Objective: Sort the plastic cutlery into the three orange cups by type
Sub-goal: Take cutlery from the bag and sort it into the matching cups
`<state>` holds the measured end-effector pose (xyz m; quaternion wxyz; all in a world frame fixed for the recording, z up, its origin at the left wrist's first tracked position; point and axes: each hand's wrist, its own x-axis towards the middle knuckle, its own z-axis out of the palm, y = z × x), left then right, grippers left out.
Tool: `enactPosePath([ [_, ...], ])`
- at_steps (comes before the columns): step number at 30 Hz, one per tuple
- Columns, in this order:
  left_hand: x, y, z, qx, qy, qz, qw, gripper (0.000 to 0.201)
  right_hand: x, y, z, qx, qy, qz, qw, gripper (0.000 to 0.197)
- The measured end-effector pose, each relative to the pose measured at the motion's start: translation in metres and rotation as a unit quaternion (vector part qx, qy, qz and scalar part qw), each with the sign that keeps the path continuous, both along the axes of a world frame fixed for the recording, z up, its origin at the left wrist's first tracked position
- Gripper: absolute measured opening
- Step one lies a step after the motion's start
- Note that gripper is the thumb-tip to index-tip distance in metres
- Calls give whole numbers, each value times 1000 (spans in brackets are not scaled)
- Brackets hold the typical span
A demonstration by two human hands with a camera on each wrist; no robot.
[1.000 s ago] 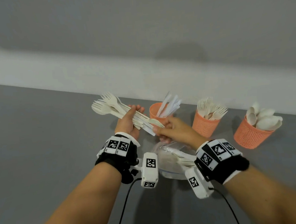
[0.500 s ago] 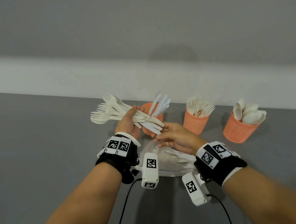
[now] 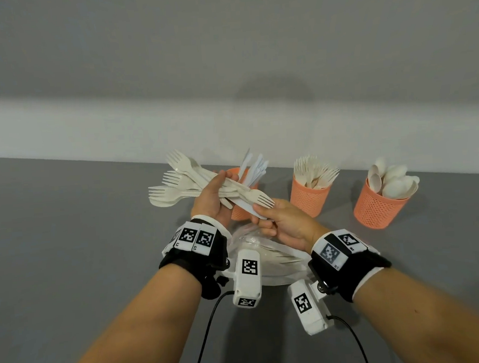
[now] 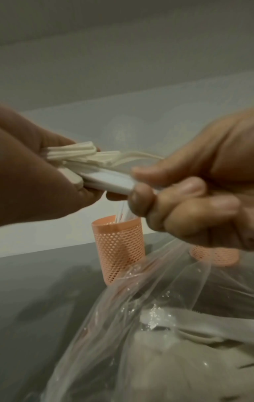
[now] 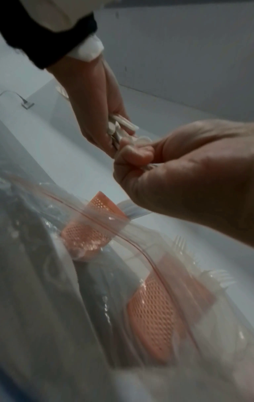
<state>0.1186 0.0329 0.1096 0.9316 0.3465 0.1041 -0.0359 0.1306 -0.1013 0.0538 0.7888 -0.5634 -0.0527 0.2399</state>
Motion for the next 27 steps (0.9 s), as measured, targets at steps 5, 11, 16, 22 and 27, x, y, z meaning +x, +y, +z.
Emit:
enactPosePath([
  [5,3,1,-1,-39,1,27,999,58,-2,-16,-7,-9,20,9,1000,11],
  [11,12,5,-23,-22,66,80,994,27,-4,-27,-8,-44,23,15,999,13],
  [16,16,7,-39,-32,82,85,992,24,-10,-32,-4,-129,-10,44,991,13],
  [22,15,2,-37,-72,78,82,991,28,-12,-27,2,-140,-60,5,988,30],
  [27,25,7,-47,-87,91,114,986,26,-7,-27,-1,-184,-90,-83,975,16],
])
